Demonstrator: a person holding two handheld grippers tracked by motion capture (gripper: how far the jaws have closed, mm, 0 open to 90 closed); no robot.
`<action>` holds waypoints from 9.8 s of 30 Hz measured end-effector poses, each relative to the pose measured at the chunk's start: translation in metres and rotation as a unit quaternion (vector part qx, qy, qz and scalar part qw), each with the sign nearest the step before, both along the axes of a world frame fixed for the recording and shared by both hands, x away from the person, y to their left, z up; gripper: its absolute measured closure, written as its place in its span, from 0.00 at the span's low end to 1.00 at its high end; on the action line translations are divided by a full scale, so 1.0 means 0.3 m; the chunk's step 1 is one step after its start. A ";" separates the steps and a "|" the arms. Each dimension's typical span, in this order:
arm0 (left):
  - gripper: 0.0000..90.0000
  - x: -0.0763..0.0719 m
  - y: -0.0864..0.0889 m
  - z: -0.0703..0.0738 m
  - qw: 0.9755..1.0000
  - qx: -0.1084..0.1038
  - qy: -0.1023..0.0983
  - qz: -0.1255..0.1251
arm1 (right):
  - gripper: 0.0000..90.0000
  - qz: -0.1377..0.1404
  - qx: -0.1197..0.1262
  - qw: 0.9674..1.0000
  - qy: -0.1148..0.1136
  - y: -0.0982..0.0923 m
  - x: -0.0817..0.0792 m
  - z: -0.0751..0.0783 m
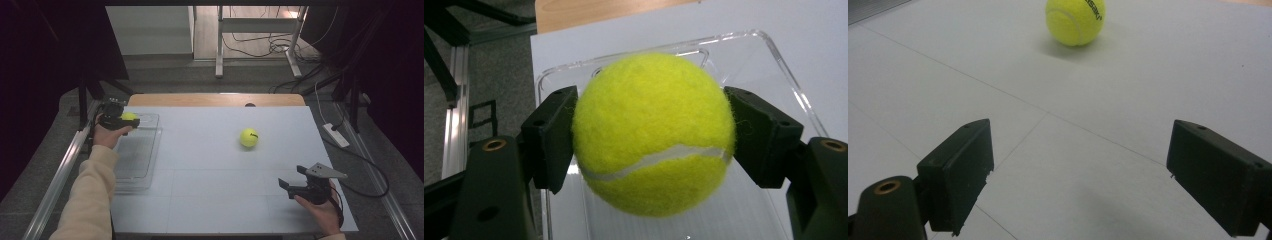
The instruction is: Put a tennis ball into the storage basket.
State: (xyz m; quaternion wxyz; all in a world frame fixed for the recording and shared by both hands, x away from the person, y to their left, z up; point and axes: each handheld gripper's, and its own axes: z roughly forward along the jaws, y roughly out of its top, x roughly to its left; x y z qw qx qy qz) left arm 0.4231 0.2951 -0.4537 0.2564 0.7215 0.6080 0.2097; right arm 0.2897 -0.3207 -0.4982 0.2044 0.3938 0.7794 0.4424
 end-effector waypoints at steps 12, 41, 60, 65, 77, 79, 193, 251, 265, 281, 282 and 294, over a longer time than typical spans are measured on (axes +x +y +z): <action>0.30 0.018 -0.008 -0.026 0.999 0.021 0.030 -0.003 | 0.13 0.002 -0.001 1.000 0.001 0.002 0.002 -0.002; 0.10 -0.046 -0.001 0.054 0.999 -0.020 -0.035 -0.026 | 0.13 0.004 -0.003 1.000 0.001 0.002 0.001 -0.003; 0.09 -0.145 -0.063 0.113 0.988 -0.084 -0.079 -0.101 | 0.13 0.003 -0.003 1.000 0.004 0.004 0.017 -0.009; 0.09 -0.164 -0.099 0.122 0.983 -0.097 -0.089 -0.128 | 0.13 0.002 -0.004 1.000 0.006 0.003 0.015 -0.009; 0.09 -0.190 -0.170 0.144 0.976 -0.105 -0.105 -0.160 | 0.13 0.003 -0.008 1.000 0.006 0.009 0.018 -0.012; 0.09 -0.190 -0.182 0.144 0.975 -0.106 -0.106 -0.166 | 0.13 0.001 -0.007 1.000 0.005 0.006 0.016 -0.010; 0.09 -0.106 -0.696 0.067 0.952 -0.087 -0.078 -0.282 | 0.13 0.022 0.002 1.000 0.000 0.036 0.013 0.002; 0.09 -0.006 -0.905 0.025 0.944 -0.091 -0.049 -0.314 | 0.13 0.025 0.001 1.000 0.005 0.047 0.021 -0.009; 0.09 0.017 -0.956 0.012 0.942 -0.090 -0.040 -0.319 | 0.13 0.025 -0.001 1.000 0.005 0.047 0.022 -0.010; 0.09 0.056 -1.014 -0.010 0.942 -0.080 -0.030 -0.325 | 0.13 0.024 -0.002 1.000 0.006 0.046 0.023 -0.011; 0.09 0.060 -1.017 -0.011 0.941 -0.080 -0.030 -0.327 | 0.14 0.024 -0.003 1.000 0.005 0.047 0.022 -0.011; 0.09 0.085 -1.060 -0.038 0.940 -0.081 -0.016 -0.330 | 0.14 0.023 -0.003 1.000 0.008 0.043 0.026 -0.014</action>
